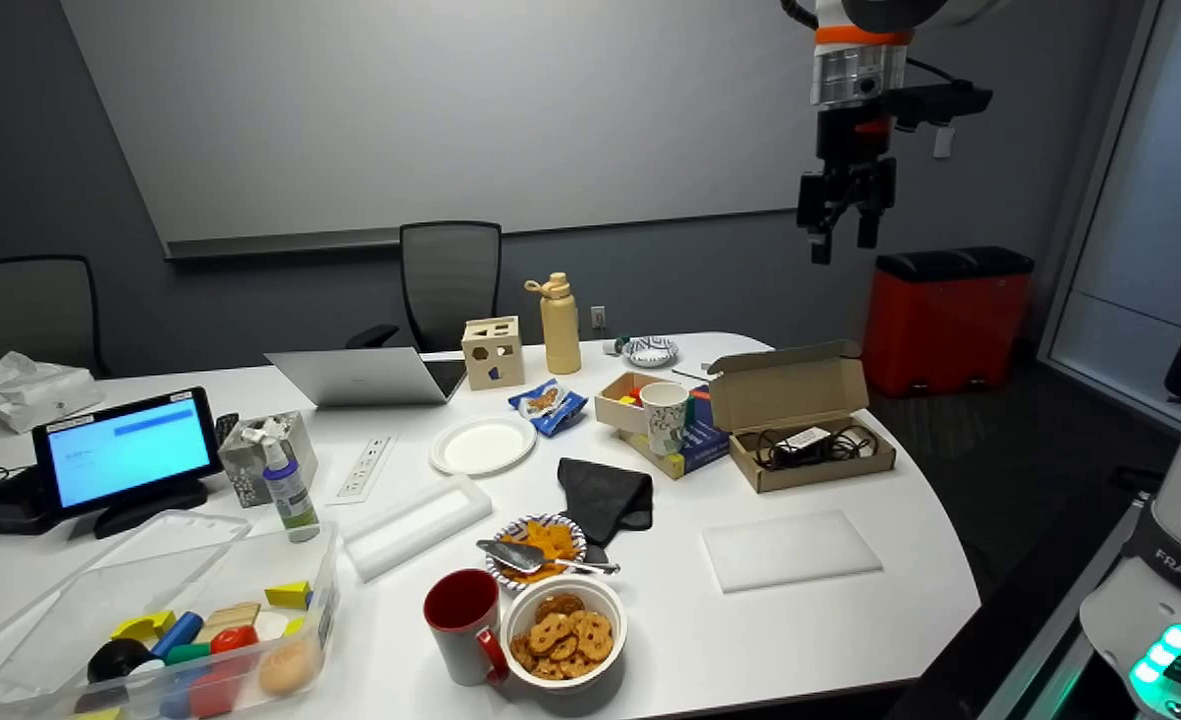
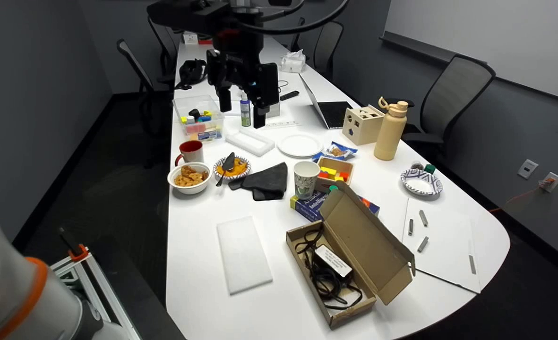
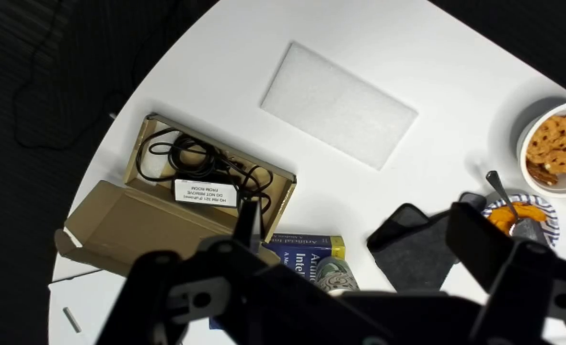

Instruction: Put the white foam in the brown box.

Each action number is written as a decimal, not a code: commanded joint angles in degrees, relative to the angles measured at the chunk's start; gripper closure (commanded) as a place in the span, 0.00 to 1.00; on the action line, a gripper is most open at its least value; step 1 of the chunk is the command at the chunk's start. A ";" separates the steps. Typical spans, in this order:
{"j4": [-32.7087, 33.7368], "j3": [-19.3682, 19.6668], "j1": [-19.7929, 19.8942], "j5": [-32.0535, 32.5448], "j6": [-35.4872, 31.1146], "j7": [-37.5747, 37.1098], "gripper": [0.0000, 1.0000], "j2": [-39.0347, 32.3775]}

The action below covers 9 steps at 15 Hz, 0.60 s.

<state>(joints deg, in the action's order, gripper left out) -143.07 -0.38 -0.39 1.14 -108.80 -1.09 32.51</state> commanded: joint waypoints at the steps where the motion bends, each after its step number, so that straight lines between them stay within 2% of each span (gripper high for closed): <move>1: 1.83 -1.74 -0.71 -0.41 -0.87 -1.49 0.00 -5.83; 5: 2.59 -5.80 -1.98 -0.34 -4.80 -6.80 0.00 -13.71; 9: 2.15 -10.10 -3.18 0.89 -12.61 -16.94 0.00 -22.15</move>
<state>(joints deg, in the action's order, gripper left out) -142.41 -8.48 -2.66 1.12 -117.26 -11.21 16.70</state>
